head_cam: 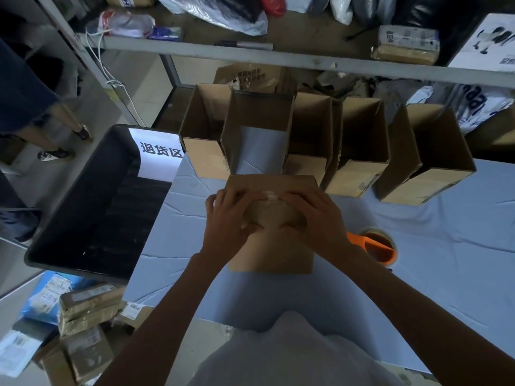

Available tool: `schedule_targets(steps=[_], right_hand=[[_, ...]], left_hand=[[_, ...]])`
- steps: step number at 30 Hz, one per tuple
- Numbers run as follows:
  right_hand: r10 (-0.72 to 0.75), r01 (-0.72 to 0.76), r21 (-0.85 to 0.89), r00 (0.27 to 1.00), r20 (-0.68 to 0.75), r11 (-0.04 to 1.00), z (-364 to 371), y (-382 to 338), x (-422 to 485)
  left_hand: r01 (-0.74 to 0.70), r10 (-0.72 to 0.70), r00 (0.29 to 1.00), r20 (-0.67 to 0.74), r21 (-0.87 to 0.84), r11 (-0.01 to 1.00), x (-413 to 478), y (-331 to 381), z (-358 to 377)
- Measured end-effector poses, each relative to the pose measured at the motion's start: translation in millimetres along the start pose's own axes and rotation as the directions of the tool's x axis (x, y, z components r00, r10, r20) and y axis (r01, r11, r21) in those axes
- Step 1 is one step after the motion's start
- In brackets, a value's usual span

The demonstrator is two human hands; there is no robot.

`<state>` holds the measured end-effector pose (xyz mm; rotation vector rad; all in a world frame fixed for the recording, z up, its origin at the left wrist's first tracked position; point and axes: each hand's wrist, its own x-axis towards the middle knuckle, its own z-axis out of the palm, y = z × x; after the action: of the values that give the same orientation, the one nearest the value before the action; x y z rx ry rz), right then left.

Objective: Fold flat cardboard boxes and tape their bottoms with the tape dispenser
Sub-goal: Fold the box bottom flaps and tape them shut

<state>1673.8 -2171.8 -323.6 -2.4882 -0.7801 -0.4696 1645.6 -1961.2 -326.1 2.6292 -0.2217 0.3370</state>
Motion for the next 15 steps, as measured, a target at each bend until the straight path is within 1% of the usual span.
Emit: schedule_targets(steps=[1, 4, 5, 6, 7, 8, 9, 10, 12, 14, 15], right_hand=[[-0.021, 0.021, 0.005, 0.999, 0.027, 1.0, -1.1, 0.5, -0.9], [-0.068, 0.067, 0.008, 0.99, 0.123, 0.998, -3.9, 7.4, -3.9], [-0.052, 0.047, 0.035, 0.99, 0.134, 0.998, -4.3, 9.7, -3.2], [-0.019, 0.01, 0.072, 0.992, 0.127, 0.997, -4.2, 11.6, -1.9], [0.026, -0.04, 0.107, 0.992, 0.122, 0.994, -5.1, 11.5, 0.2], [0.058, -0.074, 0.136, 0.991, 0.117, 0.988, -5.0, 11.2, 1.7], [0.082, -0.101, 0.168, 0.99, 0.115, 0.981, -5.7, 9.9, 2.8], [0.094, -0.116, 0.201, 0.989, 0.116, 0.973, -5.9, 9.0, 3.1], [0.075, -0.093, 0.173, 0.991, 0.107, 0.981, -5.3, 6.9, 2.0], [0.053, -0.062, 0.116, 0.995, 0.082, 0.991, -5.4, 1.7, 2.9], [0.071, -0.078, 0.095, 0.995, 0.075, 0.992, -6.0, -4.6, 6.0]], left_hand=[[0.032, -0.032, 0.999, 0.013, -0.007, 0.999, -2.3, -0.3, -0.7], [0.103, -0.091, 0.993, 0.07, -0.206, 0.973, -3.5, 1.1, -3.5], [0.136, -0.12, 0.99, 0.079, -0.238, 0.962, -3.2, 5.1, -4.4], [0.209, -0.194, 0.978, 0.081, -0.276, 0.938, -2.3, 9.2, -3.6], [0.313, -0.304, 0.949, 0.08, -0.334, 0.889, 0.8, 14.8, -5.4], [0.43, -0.433, 0.896, 0.095, -0.42, 0.799, 5.5, 19.2, -6.6], [0.517, -0.519, 0.842, 0.144, -0.485, 0.705, 10.2, 22.3, -9.3], [0.576, -0.559, 0.803, 0.208, -0.515, 0.635, 11.3, 21.3, -13.4], [0.626, -0.57, 0.773, 0.28, -0.482, 0.613, 8.5, 20.7, -23.1], [0.645, -0.58, 0.754, 0.308, -0.51, 0.568, 4.6, 23.0, -37.2], [0.697, -0.636, 0.698, 0.33, -0.514, 0.499, 8.5, 31.4, -34.3]])
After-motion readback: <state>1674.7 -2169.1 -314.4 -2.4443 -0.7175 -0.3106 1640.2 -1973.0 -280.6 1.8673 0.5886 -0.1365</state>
